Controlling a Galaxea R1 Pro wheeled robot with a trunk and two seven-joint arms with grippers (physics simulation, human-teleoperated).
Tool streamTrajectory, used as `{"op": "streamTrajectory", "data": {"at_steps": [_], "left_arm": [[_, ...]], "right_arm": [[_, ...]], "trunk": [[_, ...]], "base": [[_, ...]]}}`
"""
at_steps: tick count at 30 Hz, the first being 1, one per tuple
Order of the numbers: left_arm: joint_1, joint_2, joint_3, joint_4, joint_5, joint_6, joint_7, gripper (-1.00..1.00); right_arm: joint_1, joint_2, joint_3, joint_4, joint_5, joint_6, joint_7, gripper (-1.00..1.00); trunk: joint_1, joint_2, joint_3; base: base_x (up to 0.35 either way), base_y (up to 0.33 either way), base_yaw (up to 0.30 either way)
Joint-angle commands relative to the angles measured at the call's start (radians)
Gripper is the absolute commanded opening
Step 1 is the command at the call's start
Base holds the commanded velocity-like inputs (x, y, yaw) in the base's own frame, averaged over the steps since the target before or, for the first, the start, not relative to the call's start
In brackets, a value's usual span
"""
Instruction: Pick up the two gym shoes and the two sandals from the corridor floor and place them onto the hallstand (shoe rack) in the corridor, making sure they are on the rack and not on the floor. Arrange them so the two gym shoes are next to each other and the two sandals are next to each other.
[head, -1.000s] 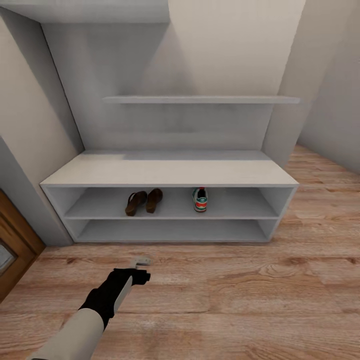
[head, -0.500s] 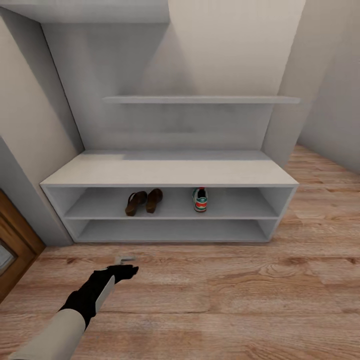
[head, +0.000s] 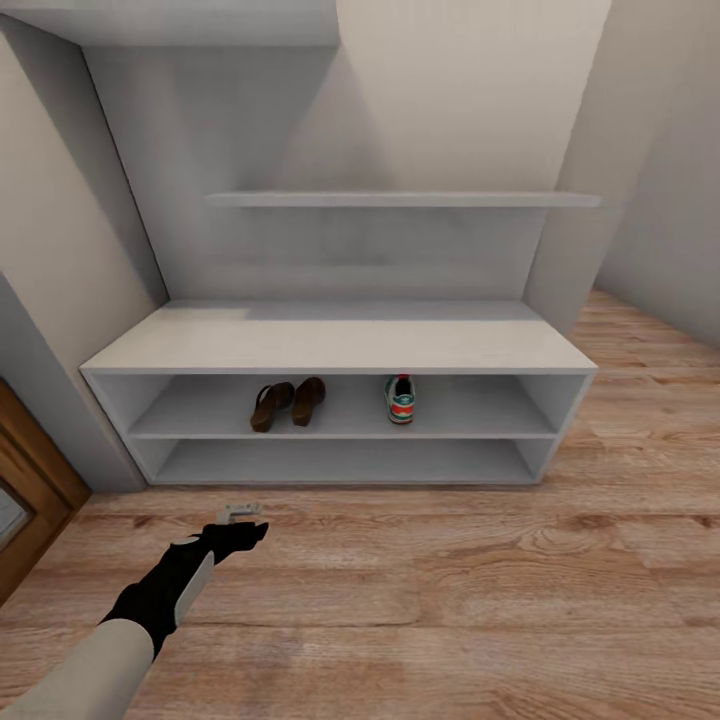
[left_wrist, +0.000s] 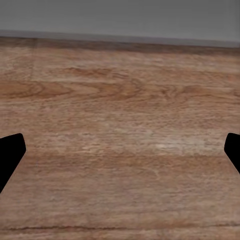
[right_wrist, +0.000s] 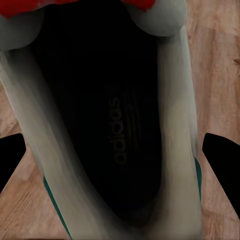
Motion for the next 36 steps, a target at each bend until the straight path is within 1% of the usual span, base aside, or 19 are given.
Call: {"op": "streamTrajectory", "data": {"at_steps": [1, 6, 9, 10, 11, 12, 15, 17, 19, 24, 25, 26, 27, 29, 31, 33, 34, 36], "left_arm": [[0.000, 0.002, -0.005, -0.002, 0.011, 0.005, 0.002, 1.00], [0.000, 0.018, -0.005, -0.001, 0.012, 0.003, -0.009, 1.00], [0.000, 0.033, -0.005, -0.001, 0.013, 0.001, -0.059, 1.00], [0.000, 0.040, -0.004, -0.001, 0.017, -0.001, -0.084, 1.00], [0.000, 0.043, -0.004, -0.001, 0.020, -0.004, -0.095, 1.00], [0.000, 0.051, -0.003, 0.000, 0.029, -0.011, -0.115, 1.00], [0.000, 0.066, -0.001, 0.001, 0.054, -0.032, -0.138, 1.00], [0.000, 0.078, 0.001, 0.011, 0.077, -0.051, -0.151, 1.00], [0.000, 0.085, 0.002, 0.028, 0.090, -0.066, -0.162, 1.00], [0.000, 0.092, 0.002, 0.051, 0.101, -0.100, -0.178, 1.00], [0.000, 0.094, 0.003, 0.054, 0.102, -0.110, -0.180, 1.00], [0.000, 0.097, 0.003, 0.057, 0.104, -0.118, -0.181, 1.00], [0.000, 0.099, 0.002, 0.060, 0.105, -0.125, -0.182, 1.00], [0.000, 0.100, 0.002, 0.071, 0.106, -0.131, -0.183, 1.00], [0.000, 0.101, 0.003, 0.080, 0.106, -0.132, -0.183, 1.00], [0.000, 0.101, 0.003, 0.086, 0.105, -0.133, -0.183, 1.00], [0.000, 0.101, 0.003, 0.089, 0.105, -0.134, -0.183, 1.00], [0.000, 0.101, 0.003, 0.091, 0.105, -0.134, -0.183, 1.00]], "right_arm": [[-0.001, 0.000, 0.004, -0.001, 0.004, 0.004, -0.002, -1.00], [0.000, 0.002, 0.021, 0.002, 0.003, 0.004, -0.001, -1.00], [-0.001, 0.003, 0.042, 0.004, 0.002, 0.004, 0.000, -1.00], [-0.001, 0.003, 0.056, 0.004, 0.001, 0.004, 0.000, -1.00], [-0.001, 0.003, 0.064, 0.005, 0.001, 0.004, 0.000, -1.00], [-0.001, 0.004, 0.080, 0.005, 0.001, 0.004, 0.001, -1.00], [-0.001, 0.009, 0.107, 0.005, 0.001, 0.004, 0.001, -1.00], [0.000, 0.029, 0.122, 0.006, 0.001, 0.004, 0.001, -1.00], [-0.001, 0.048, 0.129, 0.006, 0.001, 0.004, 0.001, -1.00], [-0.001, 0.074, 0.141, 0.006, 0.000, 0.004, 0.001, -1.00], [-0.001, 0.081, 0.157, 0.006, 0.000, 0.004, 0.001, -1.00], [-0.001, 0.086, 0.180, 0.006, 0.000, 0.004, 0.001, -1.00], [-0.001, 0.091, 0.223, 0.005, 0.000, 0.004, 0.001, -1.00], [-0.001, 0.097, 0.276, 0.006, 0.000, 0.004, 0.001, -1.00], [0.000, 0.105, 0.290, 0.006, 0.000, 0.004, 0.001, -1.00], [-0.001, 0.124, 0.299, 0.006, 0.000, 0.004, 0.001, -1.00], [-0.001, 0.140, 0.302, 0.005, 0.000, 0.004, 0.001, -1.00], [-0.001, 0.156, 0.305, 0.005, 0.000, 0.004, 0.001, -1.00]], "trunk": [[0.000, 0.000, -0.001], [0.000, 0.000, -0.001], [0.000, 0.000, -0.001], [0.000, 0.000, -0.001], [0.000, 0.000, -0.001], [0.000, 0.000, -0.001], [0.000, 0.000, -0.001], [0.000, 0.000, -0.001], [0.000, 0.000, -0.001], [0.000, 0.000, -0.001], [0.000, 0.000, -0.001], [0.000, 0.000, -0.001], [0.000, 0.000, -0.001], [0.000, 0.000, -0.001], [0.000, 0.000, -0.001], [0.000, 0.000, -0.001], [0.000, 0.000, -0.001], [0.000, 0.000, -0.001]], "base": [[0.000, 0.000, 0.000], [0.000, 0.000, 0.000], [0.000, 0.000, 0.000], [0.000, 0.000, 0.000], [0.000, 0.000, 0.000], [0.000, 0.000, 0.000], [0.000, 0.000, 0.000], [0.000, 0.000, 0.000], [0.000, 0.000, 0.000], [0.000, 0.000, 0.000], [0.000, 0.000, 0.000], [0.000, 0.000, 0.000], [0.000, 0.000, 0.000], [0.000, 0.000, 0.000], [0.000, 0.000, 0.000], [0.000, 0.000, 0.000], [0.000, 0.000, 0.000], [0.000, 0.000, 0.000]]}}
